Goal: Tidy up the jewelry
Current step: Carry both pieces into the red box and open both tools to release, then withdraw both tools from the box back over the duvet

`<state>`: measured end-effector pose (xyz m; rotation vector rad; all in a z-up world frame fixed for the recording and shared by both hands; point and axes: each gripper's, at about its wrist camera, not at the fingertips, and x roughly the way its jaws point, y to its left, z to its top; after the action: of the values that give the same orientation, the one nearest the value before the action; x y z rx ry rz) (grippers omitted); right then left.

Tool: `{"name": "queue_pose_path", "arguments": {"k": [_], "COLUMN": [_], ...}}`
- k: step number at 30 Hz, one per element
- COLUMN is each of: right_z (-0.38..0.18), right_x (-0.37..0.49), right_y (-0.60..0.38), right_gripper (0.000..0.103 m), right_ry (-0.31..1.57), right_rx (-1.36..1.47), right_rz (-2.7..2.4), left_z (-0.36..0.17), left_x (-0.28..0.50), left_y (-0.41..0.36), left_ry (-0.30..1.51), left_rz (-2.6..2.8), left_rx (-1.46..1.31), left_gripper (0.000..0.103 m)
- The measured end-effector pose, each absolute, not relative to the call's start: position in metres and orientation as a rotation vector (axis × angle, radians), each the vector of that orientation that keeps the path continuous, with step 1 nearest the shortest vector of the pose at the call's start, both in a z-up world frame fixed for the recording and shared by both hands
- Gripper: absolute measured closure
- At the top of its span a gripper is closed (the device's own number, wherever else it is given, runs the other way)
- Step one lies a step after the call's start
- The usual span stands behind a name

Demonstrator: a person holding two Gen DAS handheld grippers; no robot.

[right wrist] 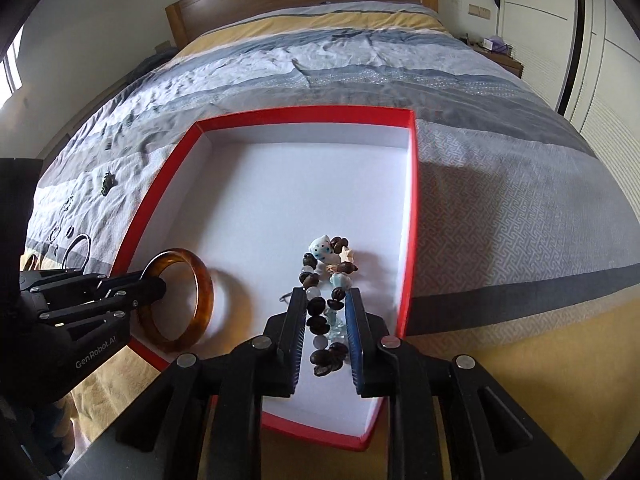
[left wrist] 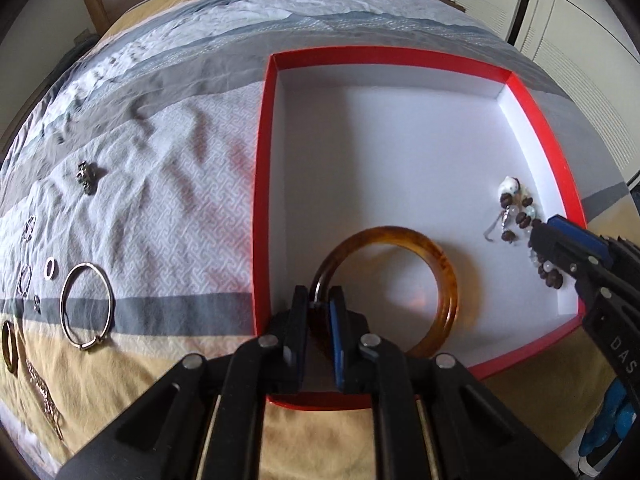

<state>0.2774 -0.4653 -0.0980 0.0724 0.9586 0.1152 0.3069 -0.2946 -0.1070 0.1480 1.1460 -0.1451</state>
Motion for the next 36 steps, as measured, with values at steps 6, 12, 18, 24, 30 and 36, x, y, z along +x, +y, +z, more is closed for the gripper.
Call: {"name": "queue_pose_path", "arguments": {"k": [6, 12, 18, 24, 30, 36], "right_z": [-0.099, -0.093, -0.067, -0.044, -0.023, 0.007], "right_x": [0.271, 0.26, 0.236, 0.197, 0.158, 0.114], "right_y": [-0.449, -0.436, -0.444, -0.465, -0.465, -0.441], "right_gripper": [0.08, 0.062, 0.053, 0.051, 0.05, 0.048], "right_ry": [0.992, 0.993, 0.948, 0.93, 0.903, 0.841], "right_rx": [0.064, 0.051, 0.066, 0.092, 0.126, 0.133], "right_rz": [0.179, 0.206, 0.177, 0.099, 0.066, 0.088], "left_z": [-0.103, -0.102, -0.098, -0.07, -0.028, 0.016], "left_x": [0.289, 0.283, 0.289, 0.274, 0.244, 0.191], "left_y": [-0.279, -0.272, -0.278, -0.278, -0.271, -0.242], "left_ry": [1.186, 1.153, 1.118, 1.077, 1.005, 0.951], "left_rz": [-0.072, -0.101, -0.152, -0.22, -0.261, -0.288], "left_rx": [0.131, 0.112, 0.126, 0.09, 0.083, 0.121], "left_gripper": [0.092, 0.091, 0.089, 0.073, 0.073, 0.073]}}
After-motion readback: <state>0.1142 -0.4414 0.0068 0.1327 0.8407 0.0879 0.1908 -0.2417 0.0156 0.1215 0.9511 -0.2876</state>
